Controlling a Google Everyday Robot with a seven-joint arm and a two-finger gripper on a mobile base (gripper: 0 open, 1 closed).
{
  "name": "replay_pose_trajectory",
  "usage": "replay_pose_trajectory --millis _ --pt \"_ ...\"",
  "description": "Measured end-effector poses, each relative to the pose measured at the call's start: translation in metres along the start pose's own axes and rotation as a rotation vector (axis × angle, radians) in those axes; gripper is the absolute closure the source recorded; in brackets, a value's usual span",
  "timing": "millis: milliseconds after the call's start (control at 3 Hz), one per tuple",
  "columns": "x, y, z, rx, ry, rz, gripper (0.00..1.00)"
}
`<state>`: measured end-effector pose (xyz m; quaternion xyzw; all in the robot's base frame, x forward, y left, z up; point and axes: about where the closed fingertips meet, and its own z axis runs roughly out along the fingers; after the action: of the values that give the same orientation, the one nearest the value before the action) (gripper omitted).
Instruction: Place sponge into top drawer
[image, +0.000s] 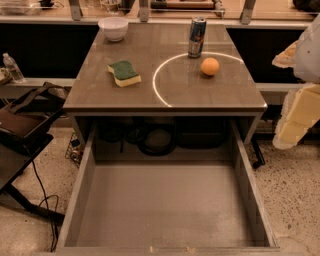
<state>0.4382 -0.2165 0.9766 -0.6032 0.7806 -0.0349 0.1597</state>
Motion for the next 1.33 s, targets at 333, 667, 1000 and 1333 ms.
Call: replay_pose_trajectory --millis 333,667,1000,1333 --pt "0.000 0.000 0.000 0.000 0.000 0.000 0.00" --pt "-0.006 -0.005 0.001 0.030 -0.054 0.067 0.00" --pt "-0.020 -0.019 0.015 0.058 -0.199 0.238 0.00" --pt "-0.046 -0.014 0.054 0.023 -0.445 0.416 0.00"
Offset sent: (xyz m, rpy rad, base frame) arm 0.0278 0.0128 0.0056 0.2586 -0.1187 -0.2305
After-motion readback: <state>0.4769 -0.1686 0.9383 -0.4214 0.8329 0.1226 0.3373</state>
